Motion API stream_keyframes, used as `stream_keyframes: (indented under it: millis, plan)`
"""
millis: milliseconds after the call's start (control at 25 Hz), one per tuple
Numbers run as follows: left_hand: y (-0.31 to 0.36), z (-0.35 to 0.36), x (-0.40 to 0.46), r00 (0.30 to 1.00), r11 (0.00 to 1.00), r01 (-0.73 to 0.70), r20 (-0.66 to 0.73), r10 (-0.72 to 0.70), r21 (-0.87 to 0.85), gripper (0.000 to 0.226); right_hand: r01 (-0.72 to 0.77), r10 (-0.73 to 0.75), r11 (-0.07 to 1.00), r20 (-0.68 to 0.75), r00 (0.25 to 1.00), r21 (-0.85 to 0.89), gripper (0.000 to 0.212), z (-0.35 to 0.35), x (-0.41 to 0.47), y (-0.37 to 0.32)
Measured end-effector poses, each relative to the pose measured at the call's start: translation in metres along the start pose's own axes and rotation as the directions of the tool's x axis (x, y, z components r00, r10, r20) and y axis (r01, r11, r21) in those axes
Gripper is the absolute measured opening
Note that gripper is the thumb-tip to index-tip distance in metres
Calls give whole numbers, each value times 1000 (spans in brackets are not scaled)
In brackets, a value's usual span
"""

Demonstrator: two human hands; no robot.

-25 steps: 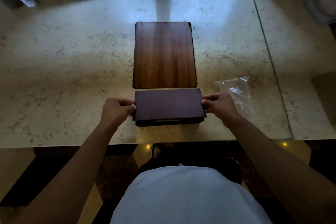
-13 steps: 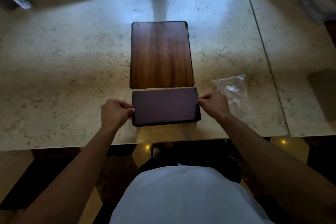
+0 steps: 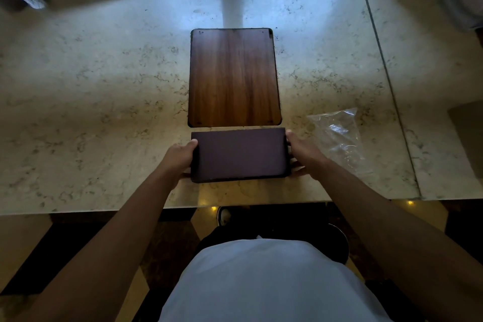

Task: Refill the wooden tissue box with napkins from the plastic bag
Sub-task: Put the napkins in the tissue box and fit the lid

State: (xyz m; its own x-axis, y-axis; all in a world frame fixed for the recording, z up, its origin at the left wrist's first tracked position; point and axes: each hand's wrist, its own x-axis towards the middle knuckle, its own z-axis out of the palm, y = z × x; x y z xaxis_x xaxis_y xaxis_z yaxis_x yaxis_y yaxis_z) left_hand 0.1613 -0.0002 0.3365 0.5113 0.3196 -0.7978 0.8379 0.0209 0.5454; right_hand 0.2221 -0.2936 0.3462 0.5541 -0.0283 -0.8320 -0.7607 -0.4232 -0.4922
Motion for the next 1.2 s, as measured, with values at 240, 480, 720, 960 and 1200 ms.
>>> stream_keyframes:
  millis: [240,480,720,960,1200]
  plan:
    - [17,0,-3,997,998,63,46,-63,6,70,-92,89,996,176,980,8,81,-5,2,-19]
    - [41,-14,-10,987,965,-157,-55,148,-208,49,103,-127,964,85,988,245,69,-15,4,-34]
    - [41,-8,-3,964,857,-244,-207,165,-453,32,304,-258,881,-171,951,364,50,-6,10,-35]
    - [8,9,8,930,903,-308,-294,219,-301,24,406,-359,899,-256,898,163,34,11,19,0]
    - [-7,6,11,929,924,-308,-278,242,-225,46,426,-391,903,-295,872,64,41,10,21,16]
